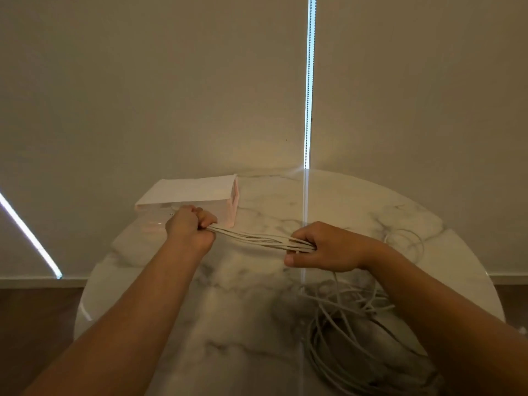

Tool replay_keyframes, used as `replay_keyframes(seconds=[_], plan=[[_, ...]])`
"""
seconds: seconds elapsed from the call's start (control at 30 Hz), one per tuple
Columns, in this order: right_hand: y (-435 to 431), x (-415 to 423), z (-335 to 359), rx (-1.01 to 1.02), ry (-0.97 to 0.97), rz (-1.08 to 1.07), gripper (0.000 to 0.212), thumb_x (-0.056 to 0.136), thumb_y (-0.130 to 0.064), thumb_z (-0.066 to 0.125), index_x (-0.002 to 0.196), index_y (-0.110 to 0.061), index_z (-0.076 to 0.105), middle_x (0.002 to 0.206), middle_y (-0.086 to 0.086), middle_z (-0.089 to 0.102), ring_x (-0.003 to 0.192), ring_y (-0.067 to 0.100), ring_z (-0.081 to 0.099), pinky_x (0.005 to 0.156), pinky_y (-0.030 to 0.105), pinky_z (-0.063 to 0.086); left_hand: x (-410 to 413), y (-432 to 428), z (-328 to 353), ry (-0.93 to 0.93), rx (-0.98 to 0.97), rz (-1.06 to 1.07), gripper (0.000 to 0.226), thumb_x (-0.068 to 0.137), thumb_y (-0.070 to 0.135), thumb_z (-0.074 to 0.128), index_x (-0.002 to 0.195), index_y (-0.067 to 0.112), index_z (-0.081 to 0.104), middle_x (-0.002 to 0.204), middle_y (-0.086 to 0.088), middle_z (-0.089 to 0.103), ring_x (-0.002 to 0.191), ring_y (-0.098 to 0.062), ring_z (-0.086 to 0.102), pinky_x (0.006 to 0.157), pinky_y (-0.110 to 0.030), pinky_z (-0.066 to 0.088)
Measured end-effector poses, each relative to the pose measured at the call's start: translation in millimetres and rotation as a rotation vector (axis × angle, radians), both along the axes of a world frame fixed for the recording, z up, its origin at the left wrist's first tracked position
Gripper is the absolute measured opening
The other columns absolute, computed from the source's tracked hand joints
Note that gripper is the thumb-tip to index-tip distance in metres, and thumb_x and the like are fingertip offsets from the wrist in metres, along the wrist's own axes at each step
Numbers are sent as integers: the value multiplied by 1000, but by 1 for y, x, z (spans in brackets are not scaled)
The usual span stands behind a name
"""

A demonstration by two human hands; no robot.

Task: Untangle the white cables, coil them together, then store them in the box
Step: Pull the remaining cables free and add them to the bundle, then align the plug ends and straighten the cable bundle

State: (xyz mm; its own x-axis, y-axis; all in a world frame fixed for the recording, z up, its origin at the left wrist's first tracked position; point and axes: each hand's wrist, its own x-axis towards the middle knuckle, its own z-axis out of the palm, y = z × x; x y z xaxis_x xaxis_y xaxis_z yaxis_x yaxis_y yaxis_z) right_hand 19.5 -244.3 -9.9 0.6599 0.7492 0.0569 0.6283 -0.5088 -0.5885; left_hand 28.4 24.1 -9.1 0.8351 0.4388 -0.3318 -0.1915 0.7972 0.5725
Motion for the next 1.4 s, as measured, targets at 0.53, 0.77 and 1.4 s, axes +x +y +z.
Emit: replay_keyframes(seconds=[0.53,0.77,1.4], plan=[[53,-5,36,325,-238,-250,21,94,-34,62,105,-22,75,102,-11,72,79,-2,60,70,8,44,-37,-50,-12,-303,827,-171,30,104,33,39,81,15,42,54,5,26,42,-8,22,40,-19,19],[78,-1,61,518,-113,-325,13,85,-27,75,90,-17,80,85,-8,75,75,1,65,69,18,52,-48,-55,-9,-341,1047,-279,31,105,29,36,79,14,45,53,5,32,43,-12,27,43,-22,23],[76,-7,71,505,-259,-373,10,85,-29,74,86,-19,75,83,-10,67,64,-1,54,59,7,37,-51,-65,-8,-255,1381,-119,29,102,31,42,81,16,53,53,-4,47,45,-17,43,46,-32,38]])
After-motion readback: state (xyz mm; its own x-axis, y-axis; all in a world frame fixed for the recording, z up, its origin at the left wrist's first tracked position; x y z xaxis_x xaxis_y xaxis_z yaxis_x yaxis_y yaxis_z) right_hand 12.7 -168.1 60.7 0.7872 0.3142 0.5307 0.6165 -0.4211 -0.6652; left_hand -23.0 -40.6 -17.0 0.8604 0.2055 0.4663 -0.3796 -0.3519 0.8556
